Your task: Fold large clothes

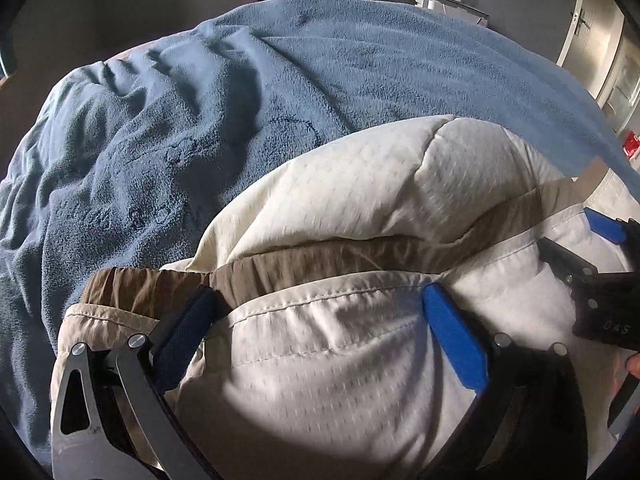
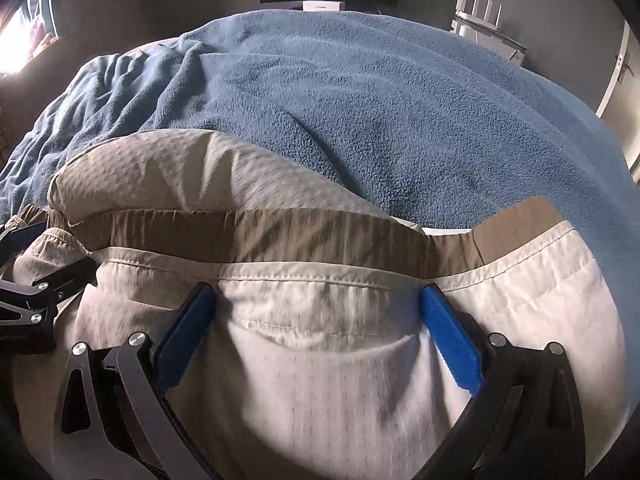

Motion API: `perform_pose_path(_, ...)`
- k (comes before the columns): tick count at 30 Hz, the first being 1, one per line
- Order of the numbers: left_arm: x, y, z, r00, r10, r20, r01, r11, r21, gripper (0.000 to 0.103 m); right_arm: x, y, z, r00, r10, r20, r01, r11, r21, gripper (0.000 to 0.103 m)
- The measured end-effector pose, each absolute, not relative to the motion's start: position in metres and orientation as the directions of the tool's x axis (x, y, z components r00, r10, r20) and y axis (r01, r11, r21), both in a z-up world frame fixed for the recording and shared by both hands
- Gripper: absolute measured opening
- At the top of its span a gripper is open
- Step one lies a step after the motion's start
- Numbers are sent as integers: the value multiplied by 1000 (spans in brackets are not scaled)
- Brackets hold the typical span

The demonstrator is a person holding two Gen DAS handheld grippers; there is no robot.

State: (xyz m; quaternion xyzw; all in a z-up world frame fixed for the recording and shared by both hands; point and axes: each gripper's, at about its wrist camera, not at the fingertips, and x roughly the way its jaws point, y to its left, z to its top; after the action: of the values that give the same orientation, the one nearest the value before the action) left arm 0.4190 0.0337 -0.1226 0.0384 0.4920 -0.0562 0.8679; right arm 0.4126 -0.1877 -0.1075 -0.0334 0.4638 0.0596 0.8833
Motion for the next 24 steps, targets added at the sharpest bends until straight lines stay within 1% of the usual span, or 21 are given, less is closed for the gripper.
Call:
perform_pose_path(5,415,32,-124,525,-56,-849,131,991,16,98,412,-187,-109,571,72,-817,-136,991,-7,97)
perform_pose_path(8,399,28,-109,589,-40,-807,129,991,45,98,408,-189,-106,585,79,-807,-131,991,2,97)
perform_pose_path(10,382,30,-95,622,-59,-781,156,987,50,97,401,-195,-94,597,100,-796,-130,991,28,97)
perform_pose_path(13,354,48,-79,626,-135,-768,182,983,-24,97,376,-209,-78,605,135,-784,-153,987,52,97)
perform_pose_path(15,339,63,-74,619,-150,-771,188,981,-40,97,349,-220,-68,629,140,-765,-179,983,32,97)
perform_pose_path(18,320,92,-81,600,-194,-776,182,978,-103,98,319,-236,-66,649,144,-747,-199,980,16,97)
perform_pose_path(20,319,98,-91,589,-193,-785,171,979,-113,98,315,-243,-75,624,122,-772,-185,983,5,97)
perform_pose_path(21,319,97,-95,591,-189,-784,174,979,-105,98,317,-247,-82,611,118,-782,-167,986,18,97)
perform_pose_path(22,320,93,-100,587,-166,-792,181,981,-72,98,318,-249,-87,606,115,-787,-161,987,20,97)
perform_pose_path(24,323,85,-105,583,-131,-802,175,984,-34,98,320,-246,-96,607,91,-789,-155,988,-5,97)
